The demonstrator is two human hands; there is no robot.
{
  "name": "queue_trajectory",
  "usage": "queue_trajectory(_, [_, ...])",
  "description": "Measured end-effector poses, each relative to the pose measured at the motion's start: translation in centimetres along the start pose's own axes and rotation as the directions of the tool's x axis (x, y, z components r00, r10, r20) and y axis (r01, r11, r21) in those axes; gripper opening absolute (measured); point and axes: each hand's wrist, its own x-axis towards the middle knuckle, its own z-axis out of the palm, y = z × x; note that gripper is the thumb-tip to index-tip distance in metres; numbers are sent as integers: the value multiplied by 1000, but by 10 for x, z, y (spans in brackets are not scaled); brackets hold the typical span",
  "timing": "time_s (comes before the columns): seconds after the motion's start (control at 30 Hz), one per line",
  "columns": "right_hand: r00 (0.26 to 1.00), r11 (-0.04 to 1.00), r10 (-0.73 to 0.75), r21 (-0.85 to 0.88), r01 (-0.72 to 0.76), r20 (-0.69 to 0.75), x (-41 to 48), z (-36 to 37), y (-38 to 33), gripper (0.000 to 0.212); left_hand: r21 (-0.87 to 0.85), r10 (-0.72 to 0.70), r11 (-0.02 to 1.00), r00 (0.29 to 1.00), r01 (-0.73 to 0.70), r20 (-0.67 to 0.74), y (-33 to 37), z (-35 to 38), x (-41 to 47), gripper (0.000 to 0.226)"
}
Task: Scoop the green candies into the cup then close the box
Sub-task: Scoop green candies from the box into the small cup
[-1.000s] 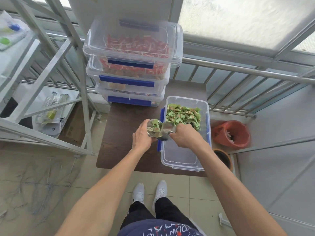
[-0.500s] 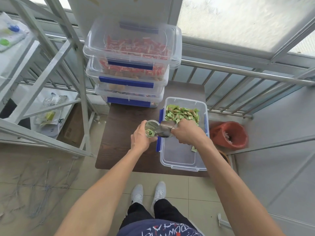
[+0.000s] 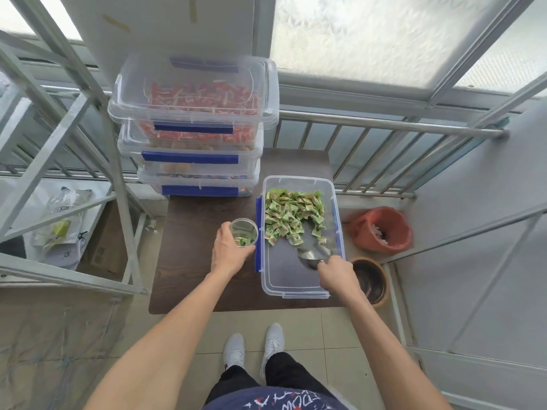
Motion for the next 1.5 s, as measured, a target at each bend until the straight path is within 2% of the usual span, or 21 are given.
queue_trajectory(0.2, [990, 989, 138, 42, -139, 18, 7, 14, 30, 37, 16, 29, 999, 999, -29, -28, 7, 4, -3, 86])
queue_trajectory(0.5, [985, 980, 173, 97, -174, 20, 15, 30, 34, 35, 65, 15, 998, 1000, -13, -26, 5, 5, -5, 88])
queue_trajectory(0.83, [991, 986, 135, 97, -132, -24, 36, 35, 34, 34, 60, 10, 998, 1000, -10, -4, 8, 11, 4, 91])
queue_trajectory(0.97, [989, 985, 141, 106, -136, -39, 51, 32, 25, 34, 126, 10, 992, 999, -15, 34, 25, 21, 7, 100])
queue_trajectory(1.2, [992, 977, 121, 180, -113, -38, 94, 29, 14, 36, 160, 47, 986, 999, -50, 20, 28, 34, 12, 91])
queue_trajectory(1.5, [989, 923, 126, 355, -146, 77, 143, 34, -10, 43, 90, -39, 995, 998, 44, -50, 30, 39, 14, 89])
